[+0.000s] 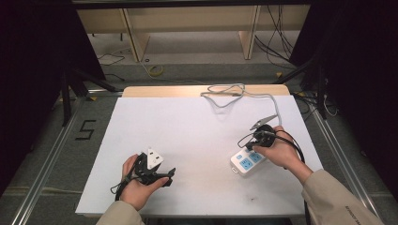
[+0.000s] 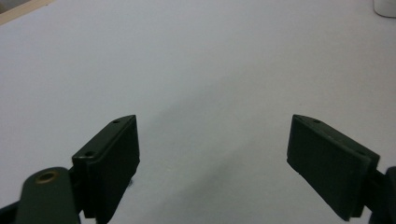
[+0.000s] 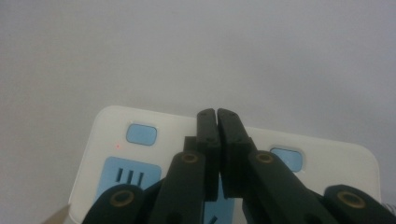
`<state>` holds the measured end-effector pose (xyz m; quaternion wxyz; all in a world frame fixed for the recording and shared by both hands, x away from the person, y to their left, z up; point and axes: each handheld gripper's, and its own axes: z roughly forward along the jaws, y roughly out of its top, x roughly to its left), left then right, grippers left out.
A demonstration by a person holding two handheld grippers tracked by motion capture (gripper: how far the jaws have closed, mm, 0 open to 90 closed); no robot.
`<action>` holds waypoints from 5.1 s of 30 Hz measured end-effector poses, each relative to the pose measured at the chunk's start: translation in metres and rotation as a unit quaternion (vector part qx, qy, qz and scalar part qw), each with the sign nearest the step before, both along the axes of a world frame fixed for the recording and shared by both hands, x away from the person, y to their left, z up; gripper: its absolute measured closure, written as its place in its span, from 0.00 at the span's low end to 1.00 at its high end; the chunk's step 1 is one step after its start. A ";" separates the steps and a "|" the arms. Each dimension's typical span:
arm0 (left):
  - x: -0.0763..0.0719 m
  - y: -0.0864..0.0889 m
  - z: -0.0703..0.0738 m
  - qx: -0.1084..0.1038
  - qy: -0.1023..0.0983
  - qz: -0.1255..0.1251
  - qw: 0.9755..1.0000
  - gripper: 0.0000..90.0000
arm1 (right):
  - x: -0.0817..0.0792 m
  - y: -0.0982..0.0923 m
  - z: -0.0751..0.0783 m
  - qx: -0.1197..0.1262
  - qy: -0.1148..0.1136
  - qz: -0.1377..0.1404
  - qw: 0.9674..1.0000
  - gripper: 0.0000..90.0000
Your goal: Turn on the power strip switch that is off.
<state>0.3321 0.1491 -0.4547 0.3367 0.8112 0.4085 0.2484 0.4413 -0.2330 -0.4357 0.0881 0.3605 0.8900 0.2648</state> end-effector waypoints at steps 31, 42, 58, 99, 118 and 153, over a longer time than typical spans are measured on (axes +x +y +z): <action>0.000 0.001 0.000 -0.001 0.000 0.001 1.000 0.18 | -0.017 -0.011 0.012 0.051 -0.042 -0.001 0.998 0.76; -0.001 0.001 0.000 0.000 0.000 0.000 1.000 0.18 | -0.027 -0.015 0.015 0.062 -0.046 0.001 0.997 0.71; -0.001 0.001 0.000 0.000 0.000 0.000 1.000 0.18 | -0.037 -0.022 0.015 0.074 -0.051 0.000 0.996 0.68; -0.002 0.001 0.000 -0.001 0.001 0.001 1.000 0.18 | -0.062 -0.046 0.019 0.104 -0.074 -0.010 0.992 0.66; -0.003 0.000 0.000 -0.001 0.002 0.000 1.000 0.18 | -0.072 -0.059 0.018 0.114 -0.080 -0.013 0.990 0.65; -0.004 0.000 0.000 -0.004 0.001 0.000 1.000 0.18 | -0.098 -0.099 -0.003 0.144 -0.101 -0.044 0.983 0.46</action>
